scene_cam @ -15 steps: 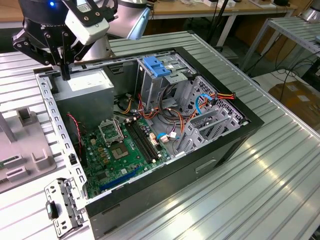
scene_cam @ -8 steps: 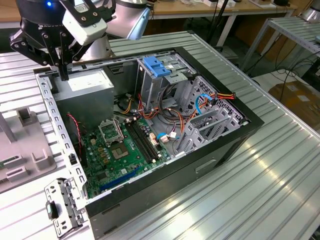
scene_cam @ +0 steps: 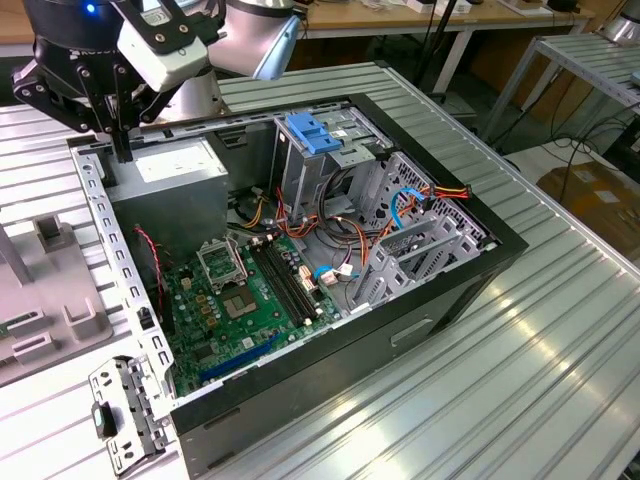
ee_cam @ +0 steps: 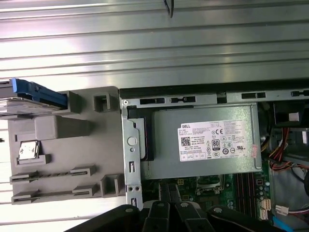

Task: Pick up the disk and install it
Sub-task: 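Reach for the disk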

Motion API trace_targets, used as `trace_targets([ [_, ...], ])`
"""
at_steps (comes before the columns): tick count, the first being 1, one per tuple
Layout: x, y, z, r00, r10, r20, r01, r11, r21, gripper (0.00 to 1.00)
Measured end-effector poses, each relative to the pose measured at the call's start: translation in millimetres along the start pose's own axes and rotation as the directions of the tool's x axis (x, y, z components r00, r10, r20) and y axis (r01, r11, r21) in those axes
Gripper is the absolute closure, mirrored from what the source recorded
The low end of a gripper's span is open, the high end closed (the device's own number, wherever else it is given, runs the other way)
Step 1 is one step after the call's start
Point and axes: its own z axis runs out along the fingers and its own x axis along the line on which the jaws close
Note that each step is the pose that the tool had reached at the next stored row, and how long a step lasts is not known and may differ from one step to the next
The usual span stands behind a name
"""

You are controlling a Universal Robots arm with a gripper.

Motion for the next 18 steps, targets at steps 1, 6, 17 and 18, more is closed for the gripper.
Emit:
trace_targets([
  [1, 1.0, -0.1, 0.0, 1.0000, 0.000, 0.0000, 0.000, 1.0000, 0.0000, 0.89],
  [6, 5.3, -0.4, -0.1, 1.0000, 0.000, 0.0000, 0.000, 1.0000, -0.0001, 0.89],
  [17, 12.1, -0.9, -0.3, 1.0000, 0.000, 0.0000, 0.000, 1.0000, 0.0000, 0.89],
  [18, 12.5, -0.9, -0.3, 1.0000, 0.000, 0.0000, 0.000, 1.0000, 0.0000, 0.89],
])
